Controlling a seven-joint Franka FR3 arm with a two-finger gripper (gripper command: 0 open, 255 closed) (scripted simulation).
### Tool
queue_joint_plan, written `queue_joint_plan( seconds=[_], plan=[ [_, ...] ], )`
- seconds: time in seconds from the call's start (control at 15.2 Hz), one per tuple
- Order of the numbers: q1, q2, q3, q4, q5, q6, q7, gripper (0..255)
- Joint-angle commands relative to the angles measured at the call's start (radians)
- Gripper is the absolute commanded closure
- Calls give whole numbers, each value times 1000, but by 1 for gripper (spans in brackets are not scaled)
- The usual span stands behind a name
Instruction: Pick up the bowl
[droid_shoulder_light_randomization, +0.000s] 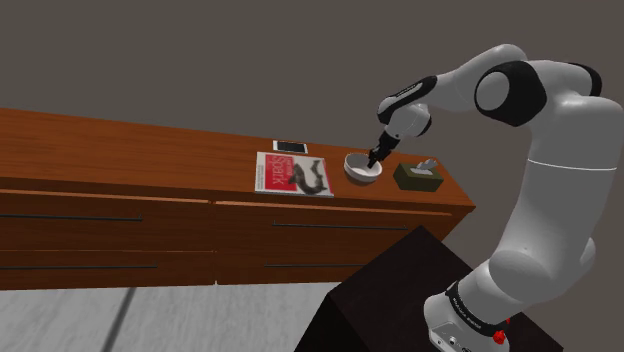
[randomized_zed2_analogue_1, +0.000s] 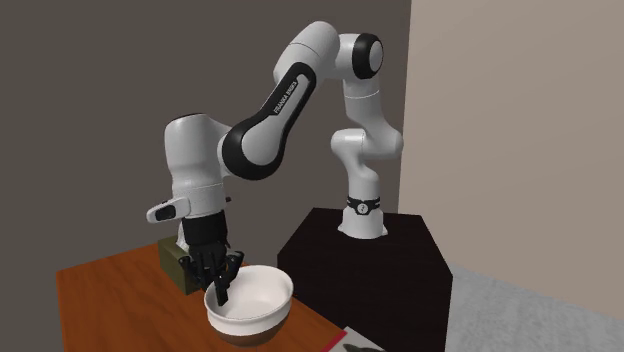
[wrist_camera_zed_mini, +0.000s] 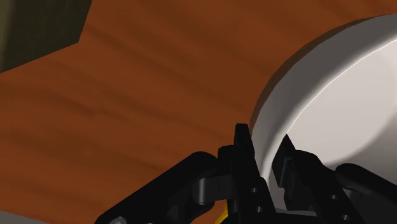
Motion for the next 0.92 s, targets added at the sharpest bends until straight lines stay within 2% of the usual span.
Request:
queue_joint_plan(
  seconds=[0.0,0.86],
  plan=[
    [4,-16,-7,5,-12,-19,11,255],
    [27,-118,-42,19,-80,-123,71,255]
  ],
)
